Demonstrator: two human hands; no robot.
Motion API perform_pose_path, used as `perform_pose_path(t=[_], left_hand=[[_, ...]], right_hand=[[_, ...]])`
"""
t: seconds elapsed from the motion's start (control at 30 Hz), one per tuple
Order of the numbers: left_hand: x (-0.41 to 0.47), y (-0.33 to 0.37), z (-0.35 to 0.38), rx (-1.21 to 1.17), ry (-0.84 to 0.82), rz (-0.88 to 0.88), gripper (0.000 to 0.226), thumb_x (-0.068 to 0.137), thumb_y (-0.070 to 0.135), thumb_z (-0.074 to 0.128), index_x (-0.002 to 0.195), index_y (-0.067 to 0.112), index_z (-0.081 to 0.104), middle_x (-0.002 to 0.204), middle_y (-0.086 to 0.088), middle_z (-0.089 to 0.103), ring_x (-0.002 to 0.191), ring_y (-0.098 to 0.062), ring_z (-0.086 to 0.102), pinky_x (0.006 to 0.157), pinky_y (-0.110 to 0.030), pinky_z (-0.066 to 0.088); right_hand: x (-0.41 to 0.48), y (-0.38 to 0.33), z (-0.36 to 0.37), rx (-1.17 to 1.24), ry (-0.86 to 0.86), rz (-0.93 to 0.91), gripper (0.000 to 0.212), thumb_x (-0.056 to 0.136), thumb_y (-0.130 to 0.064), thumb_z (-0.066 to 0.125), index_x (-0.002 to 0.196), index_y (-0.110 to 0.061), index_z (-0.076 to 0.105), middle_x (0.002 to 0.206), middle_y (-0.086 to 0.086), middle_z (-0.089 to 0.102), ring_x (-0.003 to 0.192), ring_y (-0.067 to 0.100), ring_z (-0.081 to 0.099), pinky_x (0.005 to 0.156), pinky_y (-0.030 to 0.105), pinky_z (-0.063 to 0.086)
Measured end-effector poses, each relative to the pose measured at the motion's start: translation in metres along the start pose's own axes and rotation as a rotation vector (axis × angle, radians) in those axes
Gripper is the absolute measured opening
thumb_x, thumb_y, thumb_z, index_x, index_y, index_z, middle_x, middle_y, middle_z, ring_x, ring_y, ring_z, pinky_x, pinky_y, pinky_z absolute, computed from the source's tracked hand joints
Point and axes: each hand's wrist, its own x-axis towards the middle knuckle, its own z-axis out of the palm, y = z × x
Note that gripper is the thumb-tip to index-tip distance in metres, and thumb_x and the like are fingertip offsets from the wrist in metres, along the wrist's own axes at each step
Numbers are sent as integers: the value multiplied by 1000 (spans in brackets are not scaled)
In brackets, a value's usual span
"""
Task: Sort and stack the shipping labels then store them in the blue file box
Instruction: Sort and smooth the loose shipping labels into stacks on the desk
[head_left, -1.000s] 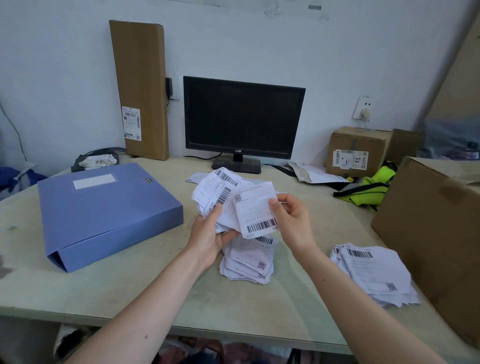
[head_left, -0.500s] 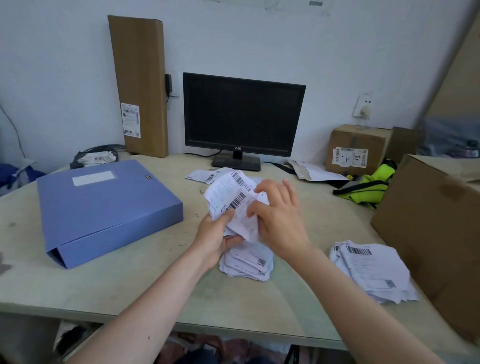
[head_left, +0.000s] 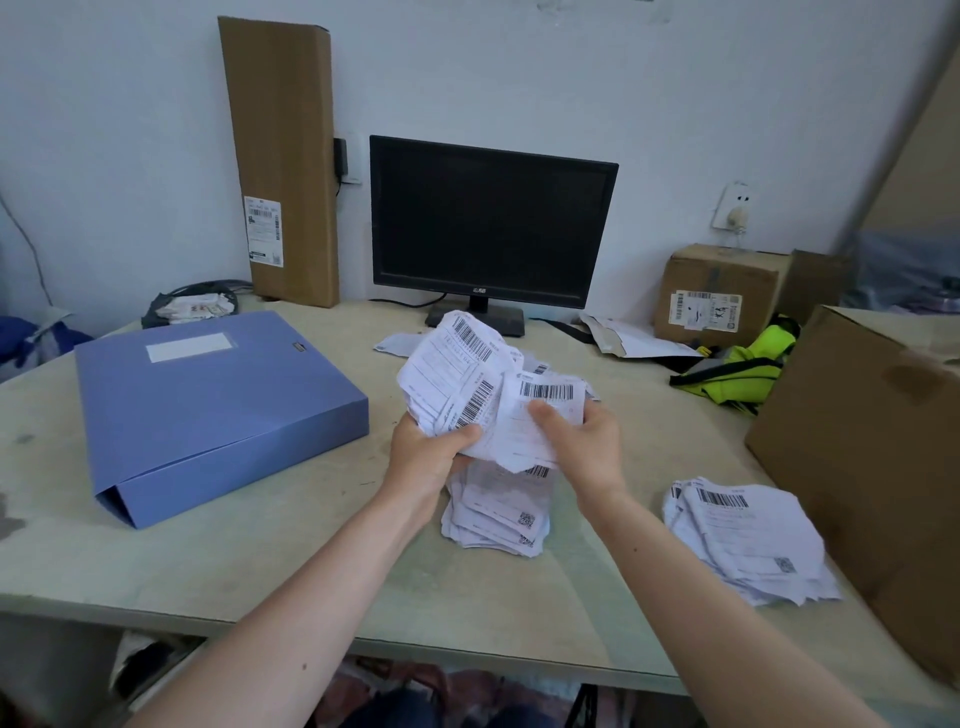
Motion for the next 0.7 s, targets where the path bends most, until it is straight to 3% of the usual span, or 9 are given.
perform_pose_path(t=[0.1,0.27,0.4,0.53,0.6,0.7], left_hand=[[1,-1,-2,45,11,19,37,77,-11,70,104,15,66,109,-9,72,101,-28,69,88,-48,55],[1,0,-2,-63,51,32,30,87,-3,64,111,14,65,110,-8,72,101,-23,69,83,-39,56],[1,2,-1,-164,102,-3,24,91,1,60,108,18,64,99,1,74,88,-13,72,67,-27,58],[2,0,-2,-140,112,-9,31,87,-7,61,101,21,64,97,1,73,86,-12,71,64,-24,58],[2,-3,-3,-101,115,2,38,82,-12,63,99,22,64,100,-2,73,87,-16,71,64,-26,57],[1,-5,-1,-52,109,23,40,78,-14,66,100,19,65,106,-9,73,94,-22,71,76,-36,56]], right_hand=[[2,-5,-1,-78,-13,-77,9,89,-15,65,87,-24,68,86,-6,74,81,11,71,74,33,59],[4,-3,-4,-199,-55,-66,19,82,-6,64,80,-24,67,79,-9,72,80,16,70,74,35,57],[1,1,-4,-287,-172,-79,35,79,0,59,101,-26,69,94,-10,72,83,11,68,78,32,57],[-3,0,-3,-350,-270,-153,53,79,2,55,121,-29,63,108,-9,66,56,2,55,54,15,46],[-3,-3,-2,-322,-280,-151,57,79,2,54,126,-29,59,116,-5,63,64,9,59,57,18,50],[-3,-5,1,-324,-289,-151,49,82,-5,59,121,-33,58,121,-2,59,92,13,63,79,27,53]])
